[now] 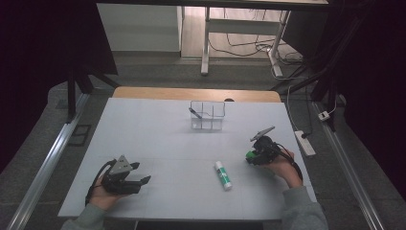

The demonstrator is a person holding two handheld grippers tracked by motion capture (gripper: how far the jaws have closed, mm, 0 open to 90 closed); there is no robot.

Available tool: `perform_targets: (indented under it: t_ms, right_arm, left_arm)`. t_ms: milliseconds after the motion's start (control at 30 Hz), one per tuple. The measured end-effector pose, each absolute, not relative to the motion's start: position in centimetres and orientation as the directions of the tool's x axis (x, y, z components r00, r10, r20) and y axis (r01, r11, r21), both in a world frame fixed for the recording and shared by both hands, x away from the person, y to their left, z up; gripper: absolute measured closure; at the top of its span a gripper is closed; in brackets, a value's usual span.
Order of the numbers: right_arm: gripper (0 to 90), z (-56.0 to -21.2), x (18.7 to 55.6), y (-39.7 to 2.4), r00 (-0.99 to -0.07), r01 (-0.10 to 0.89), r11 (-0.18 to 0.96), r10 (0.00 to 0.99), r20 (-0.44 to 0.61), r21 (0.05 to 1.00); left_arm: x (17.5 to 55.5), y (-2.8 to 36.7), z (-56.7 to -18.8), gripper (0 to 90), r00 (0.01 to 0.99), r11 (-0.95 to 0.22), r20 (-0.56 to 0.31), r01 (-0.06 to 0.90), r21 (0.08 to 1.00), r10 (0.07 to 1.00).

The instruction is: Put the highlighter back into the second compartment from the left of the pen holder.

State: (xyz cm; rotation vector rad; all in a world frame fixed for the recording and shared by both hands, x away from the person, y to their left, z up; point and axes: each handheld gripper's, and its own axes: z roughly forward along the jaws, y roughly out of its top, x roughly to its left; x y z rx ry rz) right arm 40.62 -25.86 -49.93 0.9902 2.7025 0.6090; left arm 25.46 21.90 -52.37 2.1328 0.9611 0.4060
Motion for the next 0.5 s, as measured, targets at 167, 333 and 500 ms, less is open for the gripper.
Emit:
perform_targets:
  t_ms: [167, 333, 500]
  right_arm:
    - [65.4, -49.87, 40.62, -25.77, -0.758, 0.57, 0.693, 0.651, -0.043, 0.443]
    - [67.0, -49.84, 40.58, -25.71, -0.764, 0.561, 0.7, 0.643, -0.048, 0.441]
    - [67.1, -49.82, 40.57, -25.74, -0.767, 0.556, 0.703, 0.639, -0.05, 0.444]
  left_arm:
    - [25.41, 21.89, -52.34, 30.6, 0.668, -0.438, -0.016, 0.505, 0.744, 0.744]
    - [25.4, 21.9, -52.33, 30.6, 0.668, -0.438, -0.015, 0.505, 0.744, 0.744]
    - [25.41, 21.91, -52.35, 30.6, 0.667, -0.438, -0.015, 0.506, 0.743, 0.744]
